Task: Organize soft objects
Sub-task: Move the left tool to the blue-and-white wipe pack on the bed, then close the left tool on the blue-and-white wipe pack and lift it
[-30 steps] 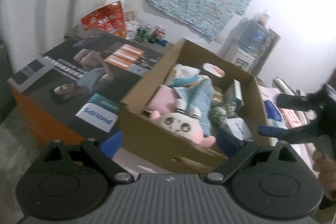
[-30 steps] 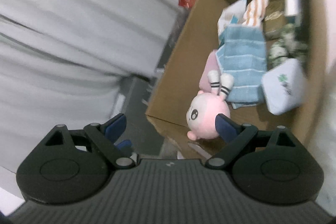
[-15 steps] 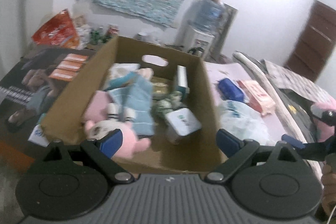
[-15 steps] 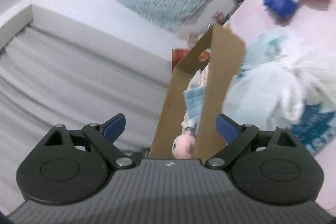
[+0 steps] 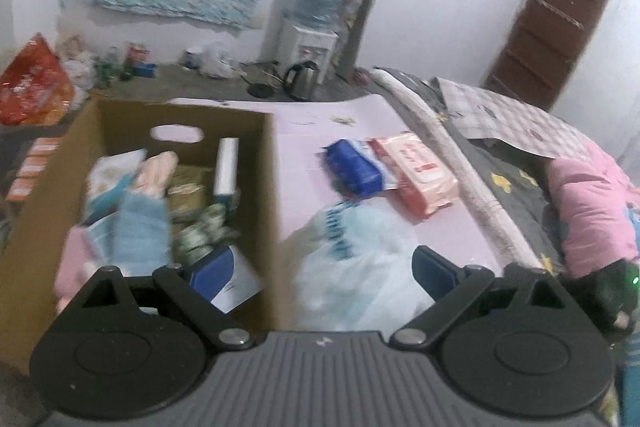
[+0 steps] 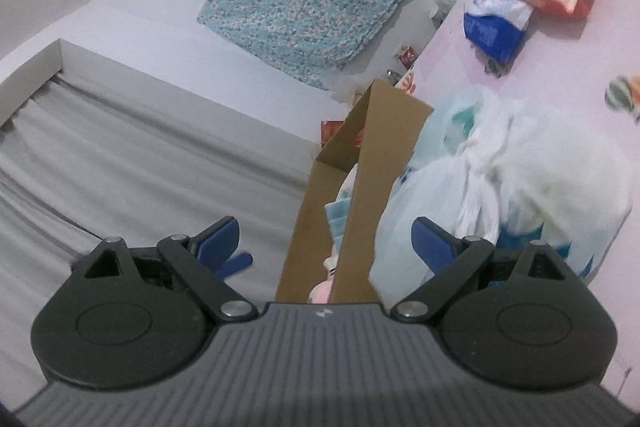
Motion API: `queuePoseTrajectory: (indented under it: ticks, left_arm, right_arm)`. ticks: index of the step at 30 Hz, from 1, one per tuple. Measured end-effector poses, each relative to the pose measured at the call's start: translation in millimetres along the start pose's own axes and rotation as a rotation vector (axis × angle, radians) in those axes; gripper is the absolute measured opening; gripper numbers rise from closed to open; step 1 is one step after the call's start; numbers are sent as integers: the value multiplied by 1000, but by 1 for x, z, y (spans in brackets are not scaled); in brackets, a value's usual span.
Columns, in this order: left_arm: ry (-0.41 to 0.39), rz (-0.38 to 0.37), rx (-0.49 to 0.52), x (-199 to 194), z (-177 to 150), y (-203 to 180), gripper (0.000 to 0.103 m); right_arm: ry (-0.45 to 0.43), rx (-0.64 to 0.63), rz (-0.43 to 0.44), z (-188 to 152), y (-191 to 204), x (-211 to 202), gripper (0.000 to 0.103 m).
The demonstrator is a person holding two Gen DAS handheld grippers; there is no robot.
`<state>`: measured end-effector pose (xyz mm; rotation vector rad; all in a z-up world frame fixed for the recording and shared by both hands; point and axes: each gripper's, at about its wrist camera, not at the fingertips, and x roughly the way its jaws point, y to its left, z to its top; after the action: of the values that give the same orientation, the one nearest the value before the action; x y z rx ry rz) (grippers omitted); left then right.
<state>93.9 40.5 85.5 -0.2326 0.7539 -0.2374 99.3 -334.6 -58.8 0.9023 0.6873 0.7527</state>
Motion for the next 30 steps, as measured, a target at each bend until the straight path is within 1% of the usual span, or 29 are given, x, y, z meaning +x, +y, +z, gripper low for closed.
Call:
queuePoseTrajectory:
  ticks: [4, 7, 10, 11, 12, 14, 17, 20, 26, 30]
  left_arm:
    - [65, -35, -2, 36, 43, -29, 98]
    - [104, -22, 4, 77, 77, -54, 100]
    - [157, 10, -20, 130, 102, -73, 100]
    - [177, 23, -35, 152, 109, -78, 100]
    - [193, 32, -45, 169, 113, -81, 100]
    - [235, 46, -72, 208, 121, -85, 100]
    - [316, 52, -154, 266, 129, -81, 100]
    - [371, 57, -238, 308, 135, -73, 100]
    - [431, 85, -305, 368, 136, -68, 99]
    - [465, 104, -349, 394, 132, -62, 93]
  right_arm:
    - [-28, -68, -36, 24, -4, 6, 93]
    - [-48, -139, -102, 45, -10, 17, 91]
    - [-48, -181, -183, 62, -22, 35, 80]
    - [-42, -184, -199, 67, -28, 40, 74]
    - [-34, -181, -211, 72, -35, 46, 70]
    - [-17, -174, -217, 78, -45, 55, 66]
    - [-6, -186, -233, 85, -58, 63, 66]
    - [-1, -190, -248, 92, -71, 67, 66]
    - [-2, -172, -284, 99, -96, 69, 66]
    - [-4, -145, -277, 103, -110, 68, 66]
